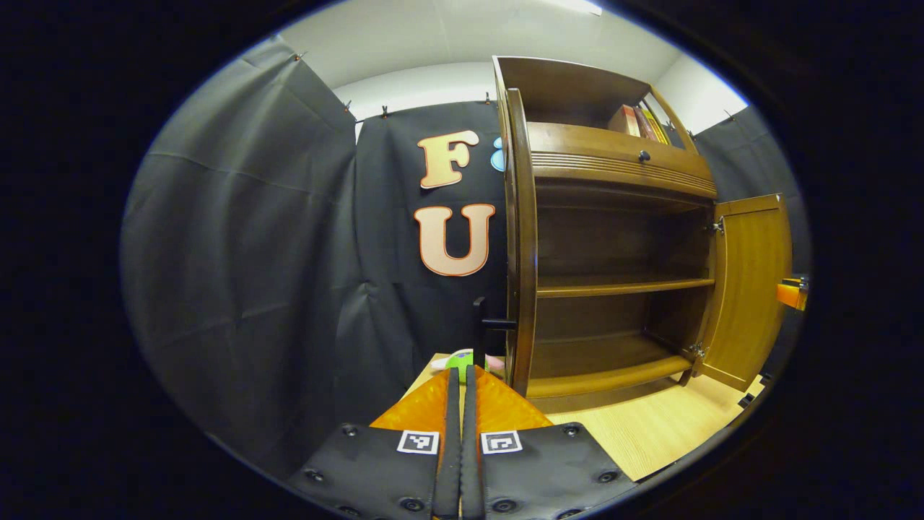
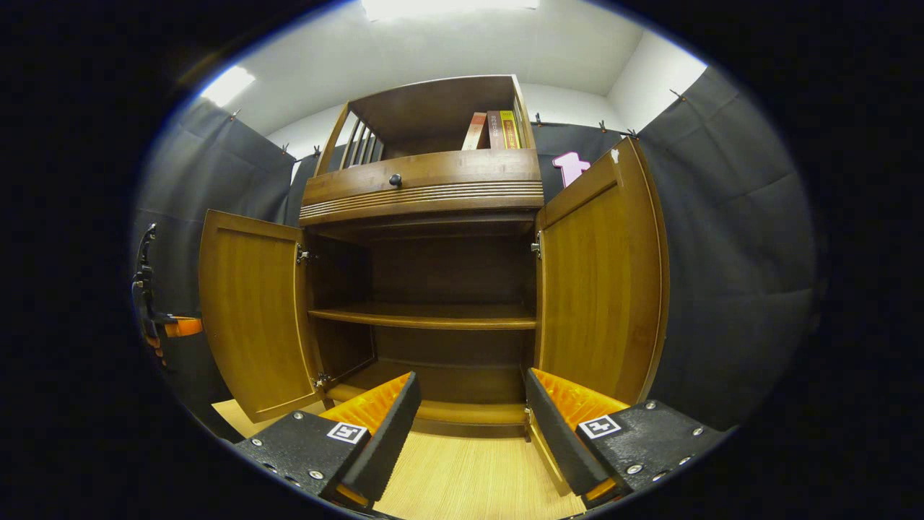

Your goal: Open the right door of the double-door shoe cabinet with the right hand, and open the left door with the left hand.

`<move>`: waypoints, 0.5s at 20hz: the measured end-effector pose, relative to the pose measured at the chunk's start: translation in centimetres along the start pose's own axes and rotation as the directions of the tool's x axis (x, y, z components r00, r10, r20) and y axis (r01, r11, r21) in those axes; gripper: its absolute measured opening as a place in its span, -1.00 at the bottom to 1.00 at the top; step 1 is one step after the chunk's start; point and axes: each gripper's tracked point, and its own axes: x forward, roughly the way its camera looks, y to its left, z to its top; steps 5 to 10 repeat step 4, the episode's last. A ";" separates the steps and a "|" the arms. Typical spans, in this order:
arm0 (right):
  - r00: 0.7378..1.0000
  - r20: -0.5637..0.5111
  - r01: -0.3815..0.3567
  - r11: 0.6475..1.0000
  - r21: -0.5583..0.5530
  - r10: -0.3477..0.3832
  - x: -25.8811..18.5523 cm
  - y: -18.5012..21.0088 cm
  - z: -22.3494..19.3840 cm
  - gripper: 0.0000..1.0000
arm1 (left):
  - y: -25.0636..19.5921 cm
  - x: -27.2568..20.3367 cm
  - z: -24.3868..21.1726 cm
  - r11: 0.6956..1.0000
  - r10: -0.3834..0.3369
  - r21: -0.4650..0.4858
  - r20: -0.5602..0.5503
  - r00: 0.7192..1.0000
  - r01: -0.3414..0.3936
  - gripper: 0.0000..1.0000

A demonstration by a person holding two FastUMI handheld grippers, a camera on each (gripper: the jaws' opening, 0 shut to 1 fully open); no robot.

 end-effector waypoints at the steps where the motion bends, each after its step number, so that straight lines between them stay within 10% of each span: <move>1: 1.000 0.000 0.000 1.000 0.000 0.000 0.2 0.0 0.0 0.82 | -0.3 -0.6 0.5 1.000 0.005 0.008 0.006 1.000 -0.005 -0.80; 10: 1.000 -0.002 -0.004 1.000 0.007 0.004 0.8 0.0 -0.1 0.82 | -2.7 -2.5 2.0 1.000 -0.010 0.022 0.022 1.000 0.009 -0.85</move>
